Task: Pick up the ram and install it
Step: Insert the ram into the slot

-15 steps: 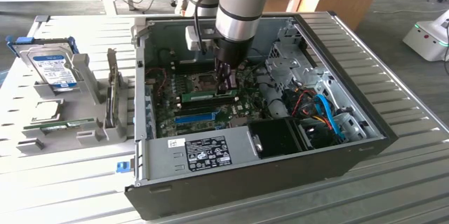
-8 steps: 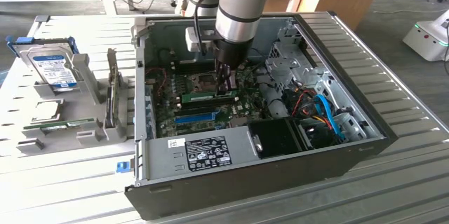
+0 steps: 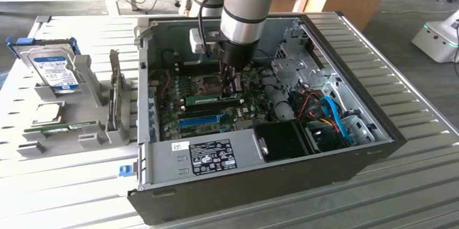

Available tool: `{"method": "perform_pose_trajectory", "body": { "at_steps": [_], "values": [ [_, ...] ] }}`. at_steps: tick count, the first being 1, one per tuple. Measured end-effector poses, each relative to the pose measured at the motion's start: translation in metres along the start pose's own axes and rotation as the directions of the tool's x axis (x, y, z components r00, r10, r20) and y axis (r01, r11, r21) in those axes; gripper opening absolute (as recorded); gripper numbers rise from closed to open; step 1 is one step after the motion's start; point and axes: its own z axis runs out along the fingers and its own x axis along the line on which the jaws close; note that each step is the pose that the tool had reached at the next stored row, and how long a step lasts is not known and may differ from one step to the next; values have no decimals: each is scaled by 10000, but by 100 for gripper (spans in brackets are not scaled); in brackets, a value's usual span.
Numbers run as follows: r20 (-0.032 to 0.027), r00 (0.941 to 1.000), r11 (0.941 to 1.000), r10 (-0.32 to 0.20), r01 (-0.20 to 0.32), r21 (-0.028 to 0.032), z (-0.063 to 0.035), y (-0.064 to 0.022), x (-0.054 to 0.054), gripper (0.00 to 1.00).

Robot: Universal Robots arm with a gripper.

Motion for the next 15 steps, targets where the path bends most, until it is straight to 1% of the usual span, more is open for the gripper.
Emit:
{"method": "perform_pose_trajectory", "body": {
  "at_steps": [6,15],
  "values": [
    [-2,10000,10000,-2,2,-1,1,-1,5,12],
    [-2,10000,10000,-2,2,-2,43,-3,7,12]
  ]
}}
